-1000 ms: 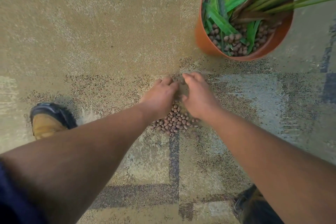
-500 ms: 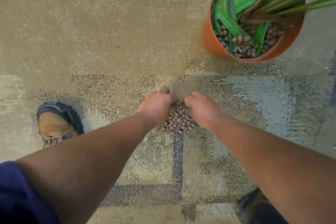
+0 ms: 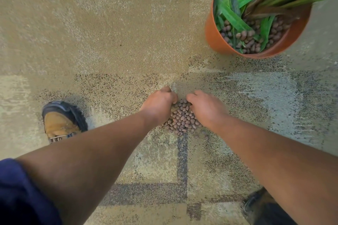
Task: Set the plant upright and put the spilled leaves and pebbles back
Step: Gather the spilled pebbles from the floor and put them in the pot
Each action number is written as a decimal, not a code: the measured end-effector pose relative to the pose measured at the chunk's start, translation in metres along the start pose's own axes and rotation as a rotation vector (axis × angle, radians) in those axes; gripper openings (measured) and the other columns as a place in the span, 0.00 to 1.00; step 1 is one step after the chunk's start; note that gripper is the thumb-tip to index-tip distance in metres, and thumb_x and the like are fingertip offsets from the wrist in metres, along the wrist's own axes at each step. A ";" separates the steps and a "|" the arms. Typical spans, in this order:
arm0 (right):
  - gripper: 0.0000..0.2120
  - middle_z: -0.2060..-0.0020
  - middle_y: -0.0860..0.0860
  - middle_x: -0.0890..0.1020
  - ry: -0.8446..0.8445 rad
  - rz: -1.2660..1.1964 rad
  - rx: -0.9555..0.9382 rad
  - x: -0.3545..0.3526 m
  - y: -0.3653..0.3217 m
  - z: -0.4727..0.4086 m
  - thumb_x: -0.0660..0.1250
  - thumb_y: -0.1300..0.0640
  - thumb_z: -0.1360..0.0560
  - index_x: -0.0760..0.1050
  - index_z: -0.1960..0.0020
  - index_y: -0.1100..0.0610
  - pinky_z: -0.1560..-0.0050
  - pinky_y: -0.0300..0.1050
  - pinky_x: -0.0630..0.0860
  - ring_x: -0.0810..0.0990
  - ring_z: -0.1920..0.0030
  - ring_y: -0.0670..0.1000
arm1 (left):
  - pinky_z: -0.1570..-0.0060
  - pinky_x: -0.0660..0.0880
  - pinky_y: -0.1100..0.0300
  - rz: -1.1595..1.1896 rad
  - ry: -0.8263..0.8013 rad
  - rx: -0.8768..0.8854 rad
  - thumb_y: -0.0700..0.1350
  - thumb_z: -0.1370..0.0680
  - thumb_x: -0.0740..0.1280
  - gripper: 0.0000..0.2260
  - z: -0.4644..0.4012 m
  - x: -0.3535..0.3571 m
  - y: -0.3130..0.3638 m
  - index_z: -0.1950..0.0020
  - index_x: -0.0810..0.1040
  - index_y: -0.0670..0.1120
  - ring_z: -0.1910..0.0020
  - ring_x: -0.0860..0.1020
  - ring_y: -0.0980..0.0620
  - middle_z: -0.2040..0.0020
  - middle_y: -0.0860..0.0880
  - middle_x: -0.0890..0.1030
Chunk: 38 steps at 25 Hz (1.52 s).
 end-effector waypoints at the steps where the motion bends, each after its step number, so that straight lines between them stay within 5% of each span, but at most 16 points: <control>1: 0.15 0.50 0.50 0.79 0.003 -0.004 -0.008 0.000 0.002 0.002 0.68 0.62 0.21 0.76 0.35 0.52 0.56 0.43 0.76 0.76 0.54 0.49 | 0.50 0.82 0.60 -0.004 -0.006 -0.002 0.34 0.20 0.68 0.13 0.000 0.000 0.000 0.41 0.82 0.48 0.47 0.79 0.50 0.46 0.52 0.76; 6: 0.18 0.41 0.53 0.79 0.051 -0.027 0.126 0.006 0.022 0.018 0.69 0.65 0.23 0.76 0.34 0.55 0.36 0.50 0.79 0.78 0.41 0.54 | 0.49 0.81 0.60 0.020 -0.010 -0.013 0.32 0.20 0.67 0.16 0.002 0.001 -0.002 0.39 0.81 0.49 0.47 0.79 0.51 0.46 0.53 0.75; 14: 0.17 0.46 0.55 0.77 0.026 -0.008 0.124 0.019 0.025 0.024 0.72 0.65 0.26 0.74 0.39 0.56 0.45 0.48 0.81 0.75 0.50 0.52 | 0.46 0.80 0.60 0.014 -0.033 -0.021 0.29 0.21 0.65 0.17 0.000 -0.002 0.001 0.41 0.81 0.49 0.46 0.78 0.51 0.46 0.52 0.75; 20: 0.21 0.39 0.57 0.75 -0.056 -0.065 0.131 0.024 0.015 0.032 0.71 0.64 0.24 0.73 0.33 0.55 0.44 0.51 0.83 0.78 0.43 0.56 | 0.43 0.80 0.60 -0.005 -0.037 -0.004 0.30 0.21 0.66 0.18 0.001 0.001 0.001 0.37 0.80 0.50 0.46 0.77 0.52 0.45 0.53 0.75; 26: 0.07 0.46 0.53 0.77 -0.068 -0.174 0.173 0.005 0.005 0.035 0.66 0.63 0.20 0.78 0.43 0.56 0.42 0.51 0.83 0.80 0.46 0.54 | 0.46 0.80 0.60 0.082 -0.034 -0.025 0.32 0.20 0.65 0.12 0.003 -0.009 0.006 0.44 0.82 0.48 0.44 0.79 0.49 0.47 0.53 0.75; 28: 0.05 0.49 0.51 0.77 0.065 -0.342 0.234 -0.014 0.006 0.037 0.66 0.65 0.20 0.79 0.50 0.58 0.44 0.47 0.83 0.80 0.50 0.51 | 0.45 0.80 0.59 0.216 0.091 0.038 0.34 0.20 0.65 0.09 0.005 -0.028 0.027 0.47 0.81 0.46 0.44 0.79 0.49 0.46 0.52 0.77; 33: 0.08 0.49 0.52 0.80 0.869 -0.574 0.033 -0.116 0.026 0.052 0.73 0.63 0.23 0.83 0.46 0.55 0.56 0.25 0.76 0.80 0.57 0.41 | 0.51 0.83 0.53 0.492 0.653 0.434 0.35 0.23 0.69 0.07 -0.011 -0.114 0.108 0.46 0.82 0.42 0.52 0.80 0.50 0.49 0.47 0.77; 35: 0.08 0.49 0.52 0.81 0.980 -0.605 0.073 -0.143 0.044 0.050 0.73 0.59 0.23 0.82 0.44 0.52 0.57 0.27 0.76 0.80 0.56 0.36 | 0.53 0.81 0.58 0.418 0.673 0.451 0.35 0.24 0.68 0.10 -0.028 -0.141 0.128 0.44 0.83 0.42 0.53 0.78 0.53 0.49 0.49 0.76; 38: 0.12 0.45 0.54 0.84 0.876 -0.585 0.209 -0.155 0.066 0.028 0.73 0.58 0.23 0.82 0.39 0.53 0.54 0.34 0.80 0.81 0.56 0.41 | 0.48 0.77 0.57 0.127 0.539 0.388 0.37 0.23 0.66 0.15 -0.051 -0.156 0.138 0.37 0.82 0.45 0.47 0.78 0.51 0.44 0.49 0.78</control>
Point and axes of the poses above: each hand's wrist, its own z-axis away from the middle knuckle, its own x-axis out of the palm, y = z × x, the point moved 2 cm from there along -z, towards the middle knuckle
